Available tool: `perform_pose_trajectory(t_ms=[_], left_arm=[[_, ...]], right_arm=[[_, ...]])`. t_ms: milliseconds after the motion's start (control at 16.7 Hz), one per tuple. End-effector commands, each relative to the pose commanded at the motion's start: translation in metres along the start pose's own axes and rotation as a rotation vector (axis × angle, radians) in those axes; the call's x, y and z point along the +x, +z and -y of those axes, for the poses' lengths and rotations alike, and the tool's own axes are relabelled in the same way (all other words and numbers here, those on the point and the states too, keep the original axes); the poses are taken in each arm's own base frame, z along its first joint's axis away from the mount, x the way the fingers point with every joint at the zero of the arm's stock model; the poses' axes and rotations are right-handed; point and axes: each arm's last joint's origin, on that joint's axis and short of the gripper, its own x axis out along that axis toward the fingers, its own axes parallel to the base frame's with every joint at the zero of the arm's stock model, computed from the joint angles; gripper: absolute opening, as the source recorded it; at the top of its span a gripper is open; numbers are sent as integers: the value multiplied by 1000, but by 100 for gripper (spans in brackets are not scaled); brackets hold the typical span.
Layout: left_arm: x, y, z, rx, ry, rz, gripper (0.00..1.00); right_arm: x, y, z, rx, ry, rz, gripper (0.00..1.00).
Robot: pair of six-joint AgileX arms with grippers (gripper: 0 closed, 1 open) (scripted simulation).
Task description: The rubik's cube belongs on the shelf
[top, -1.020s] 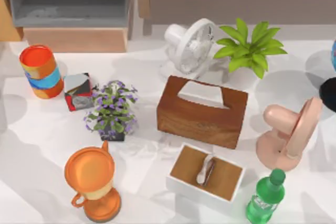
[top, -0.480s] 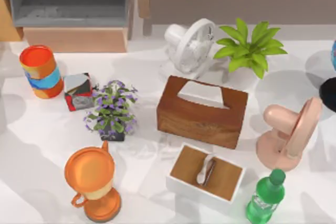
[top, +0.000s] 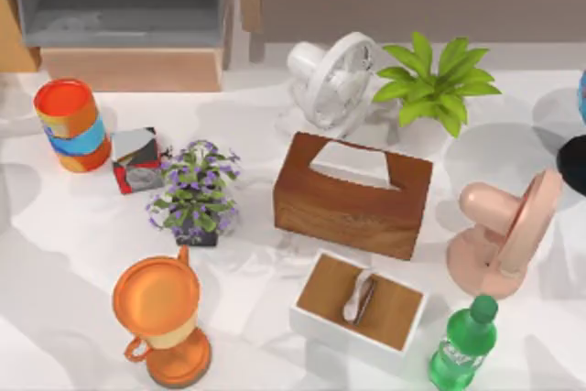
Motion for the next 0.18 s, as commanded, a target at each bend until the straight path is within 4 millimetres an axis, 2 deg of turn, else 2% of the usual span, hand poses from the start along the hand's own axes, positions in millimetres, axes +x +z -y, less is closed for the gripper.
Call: perform_pose_trajectory(t_ms=[180], left_arm=[[0, 0, 0, 0, 0, 0, 100]], right_arm=[[0, 0, 0, 0, 0, 0, 100]])
